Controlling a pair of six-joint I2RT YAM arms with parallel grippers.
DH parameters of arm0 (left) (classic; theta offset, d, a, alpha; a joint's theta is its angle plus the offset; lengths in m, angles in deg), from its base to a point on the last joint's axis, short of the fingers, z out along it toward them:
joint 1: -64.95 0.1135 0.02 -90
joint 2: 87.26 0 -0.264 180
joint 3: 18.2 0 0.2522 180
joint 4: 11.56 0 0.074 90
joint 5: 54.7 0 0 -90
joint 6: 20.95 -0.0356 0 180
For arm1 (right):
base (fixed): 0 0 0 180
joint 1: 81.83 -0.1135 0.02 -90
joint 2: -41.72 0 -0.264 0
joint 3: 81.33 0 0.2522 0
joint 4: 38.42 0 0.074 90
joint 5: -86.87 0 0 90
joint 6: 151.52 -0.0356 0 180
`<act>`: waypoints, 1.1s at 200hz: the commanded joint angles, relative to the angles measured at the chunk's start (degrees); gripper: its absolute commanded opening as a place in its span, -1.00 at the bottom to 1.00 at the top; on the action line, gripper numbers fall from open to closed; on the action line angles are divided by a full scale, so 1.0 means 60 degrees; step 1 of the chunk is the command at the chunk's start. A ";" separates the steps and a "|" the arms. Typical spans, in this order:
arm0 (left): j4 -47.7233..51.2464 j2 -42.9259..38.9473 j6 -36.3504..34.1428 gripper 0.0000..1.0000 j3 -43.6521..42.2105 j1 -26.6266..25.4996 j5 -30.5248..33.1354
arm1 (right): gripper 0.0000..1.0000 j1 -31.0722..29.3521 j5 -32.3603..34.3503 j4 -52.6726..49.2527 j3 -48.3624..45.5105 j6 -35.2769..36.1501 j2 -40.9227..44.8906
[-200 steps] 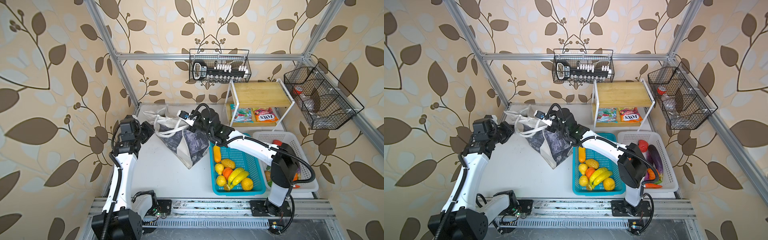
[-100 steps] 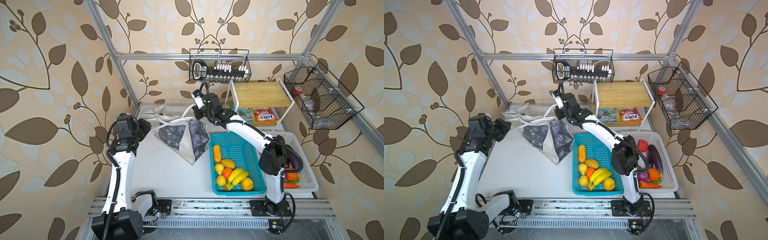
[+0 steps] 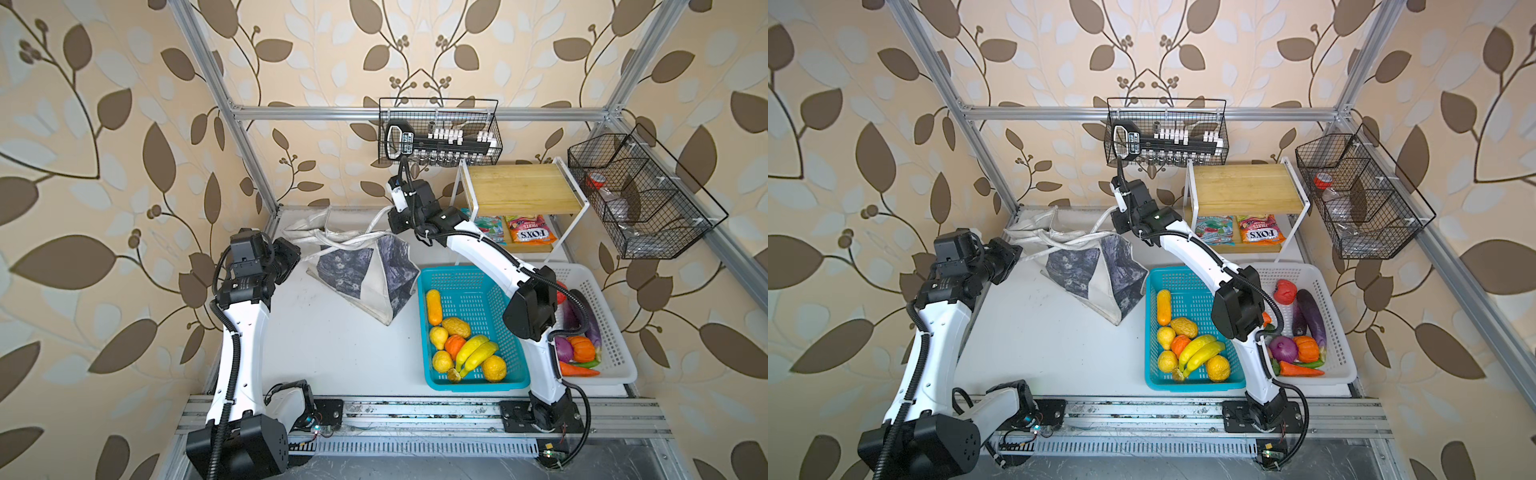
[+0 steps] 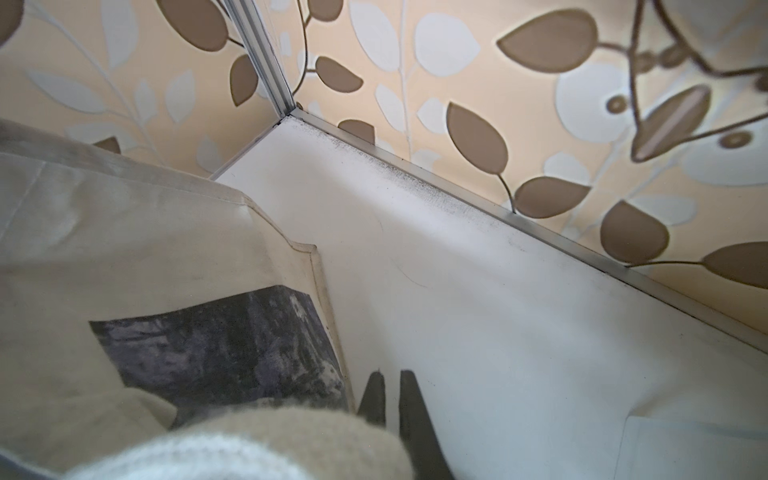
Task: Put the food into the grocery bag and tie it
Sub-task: 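Open both grippers to release the handles and lift them away from the tote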
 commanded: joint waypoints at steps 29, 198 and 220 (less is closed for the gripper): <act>-0.0463 -0.0161 0.0069 -1.00 -0.0264 0.0807 0.1557 | -1.00 0.1482 0.2545 -0.0838 -0.0046 0.0670 -0.0113; -0.1342 -0.0251 0.0406 0.20 -0.0708 0.0357 -0.0480 | 0.00 0.0260 0.0288 0.0055 -0.1194 0.0877 0.1711; -0.1342 -0.0383 0.0396 0.51 -0.0707 0.0361 -0.0528 | 0.00 0.0452 -0.0617 0.0326 -0.1839 0.0462 0.2443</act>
